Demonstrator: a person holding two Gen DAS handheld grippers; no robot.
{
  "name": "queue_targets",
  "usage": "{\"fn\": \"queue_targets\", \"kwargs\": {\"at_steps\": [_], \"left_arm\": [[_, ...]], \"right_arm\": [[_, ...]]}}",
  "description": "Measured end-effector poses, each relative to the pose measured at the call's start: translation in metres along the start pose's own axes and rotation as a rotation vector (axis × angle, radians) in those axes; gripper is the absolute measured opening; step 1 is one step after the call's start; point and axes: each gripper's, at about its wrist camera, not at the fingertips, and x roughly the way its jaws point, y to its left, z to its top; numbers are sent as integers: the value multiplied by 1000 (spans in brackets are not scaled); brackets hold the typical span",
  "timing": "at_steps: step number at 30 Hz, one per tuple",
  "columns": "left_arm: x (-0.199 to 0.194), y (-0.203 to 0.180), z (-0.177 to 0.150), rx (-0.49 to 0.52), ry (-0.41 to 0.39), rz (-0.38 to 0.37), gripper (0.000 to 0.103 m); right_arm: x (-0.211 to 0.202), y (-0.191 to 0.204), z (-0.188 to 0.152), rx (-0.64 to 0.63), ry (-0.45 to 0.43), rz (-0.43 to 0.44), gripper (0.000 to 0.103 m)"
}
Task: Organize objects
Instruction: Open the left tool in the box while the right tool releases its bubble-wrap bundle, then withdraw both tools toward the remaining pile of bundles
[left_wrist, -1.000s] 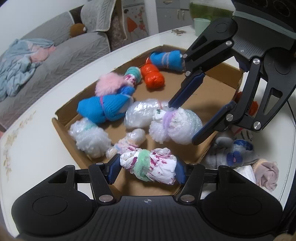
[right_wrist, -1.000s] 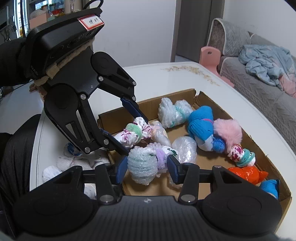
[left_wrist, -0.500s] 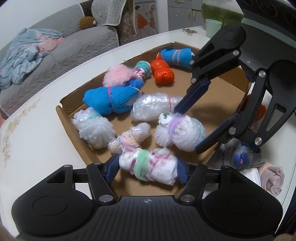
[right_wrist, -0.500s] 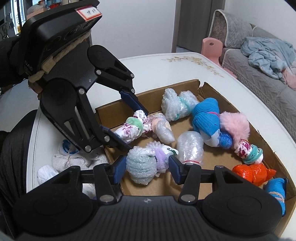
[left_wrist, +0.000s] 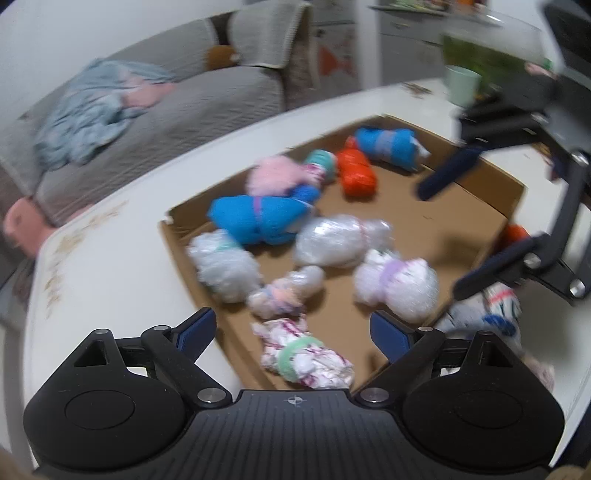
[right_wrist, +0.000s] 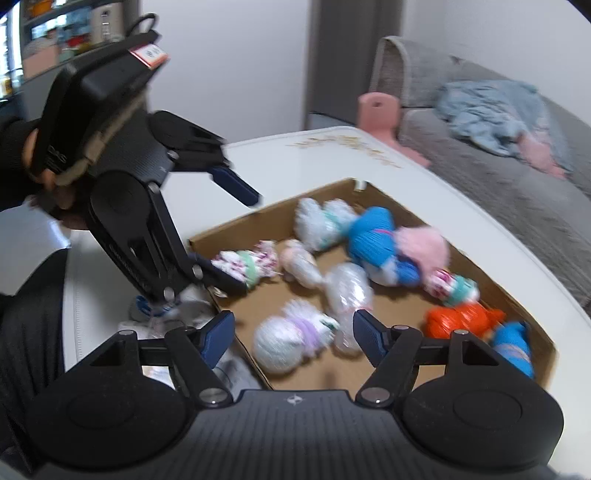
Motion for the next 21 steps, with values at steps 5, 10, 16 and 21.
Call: {"fn": "queue_targets", "kwargs": {"at_steps": [5,10,16,21], "left_arm": [[-10,0,3,-133,-6,72,96],[-22,-9,3,-229,-20,148,98],[-33,-21,2,-337,-46,183,101],[-40,-39,-4,-357,-62,211,101]], "right_arm": [[-12,-1,-11,99,-20,-88,74],[-23,3,-18,201,-55,-159,78],[-29,17,-27,280,-74,-248,87],[-37,25,-38,328,-88,-325,90]]}}
